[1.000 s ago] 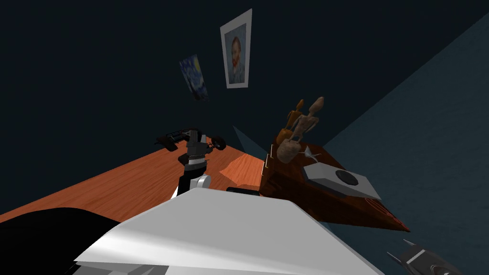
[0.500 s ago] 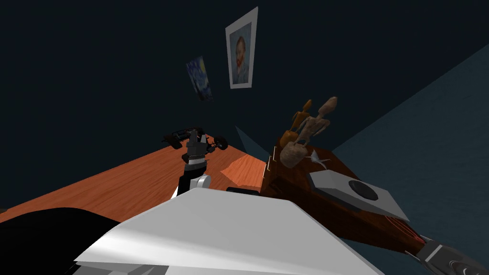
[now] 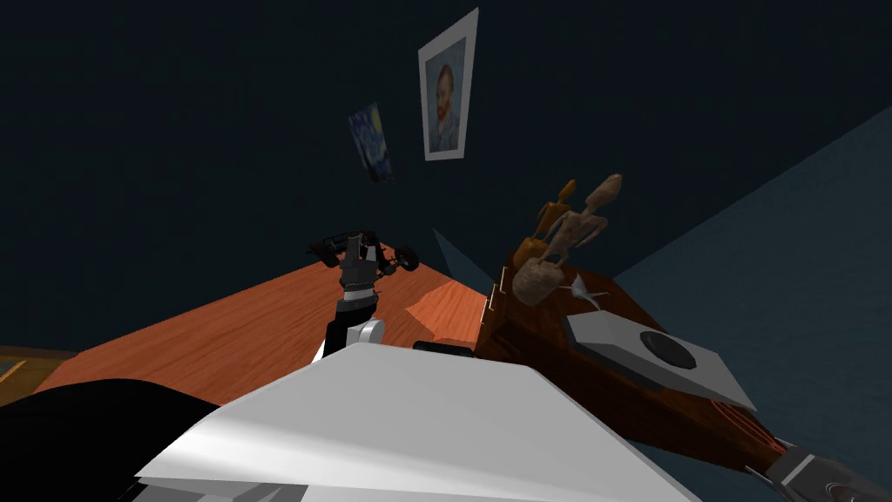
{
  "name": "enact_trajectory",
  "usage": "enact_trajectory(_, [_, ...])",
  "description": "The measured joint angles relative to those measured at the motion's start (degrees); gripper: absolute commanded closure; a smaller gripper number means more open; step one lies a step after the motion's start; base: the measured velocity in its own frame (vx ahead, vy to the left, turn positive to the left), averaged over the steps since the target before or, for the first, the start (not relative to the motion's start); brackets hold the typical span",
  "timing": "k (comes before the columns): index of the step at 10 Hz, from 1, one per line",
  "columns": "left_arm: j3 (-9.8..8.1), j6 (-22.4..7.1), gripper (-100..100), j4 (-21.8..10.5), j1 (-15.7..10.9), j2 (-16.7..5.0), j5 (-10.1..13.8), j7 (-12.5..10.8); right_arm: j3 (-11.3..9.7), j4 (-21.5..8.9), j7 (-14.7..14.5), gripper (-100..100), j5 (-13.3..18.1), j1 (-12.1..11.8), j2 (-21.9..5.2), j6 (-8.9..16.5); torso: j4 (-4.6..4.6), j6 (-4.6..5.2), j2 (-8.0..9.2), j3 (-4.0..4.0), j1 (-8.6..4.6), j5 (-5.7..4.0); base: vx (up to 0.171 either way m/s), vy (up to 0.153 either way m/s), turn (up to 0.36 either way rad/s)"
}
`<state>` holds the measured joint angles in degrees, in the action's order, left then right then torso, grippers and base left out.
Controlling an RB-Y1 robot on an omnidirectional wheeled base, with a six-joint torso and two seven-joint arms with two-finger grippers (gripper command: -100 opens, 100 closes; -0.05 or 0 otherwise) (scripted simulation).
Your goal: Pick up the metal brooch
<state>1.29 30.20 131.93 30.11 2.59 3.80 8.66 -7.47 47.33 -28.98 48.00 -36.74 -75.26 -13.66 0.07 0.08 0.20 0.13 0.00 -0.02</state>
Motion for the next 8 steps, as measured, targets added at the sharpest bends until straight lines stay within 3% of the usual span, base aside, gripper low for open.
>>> enact_trajectory(3, [0.00,0.00,0,0.00,0.00,0.00,0.00,0.00,-1.32,0.06,5.37,-100,4.30,0.03,-0.25,0.62,0.02,0.03,0.08,0.05,-0.02,0.00,-0.051,-0.010,0.044])
enact_trajectory(5, [0.01,0.00,0,0.00,-0.02,0.00,0.00,0.00,-1.78,-0.63,8.42,-100,6.23,0.36,-0.08,0.49,-0.01,-0.11,0.02,0.00,-0.03,0.00,-0.079,-0.018,0.236])
enact_trajectory(8, [0.00,0.00,0,0.00,0.00,0.00,0.00,0.00,-2.42,-0.52,13.13,-100,9.35,0.35,-0.19,0.86,0.00,0.01,0.00,0.00,0.02,0.01,-0.028,0.001,-0.027])
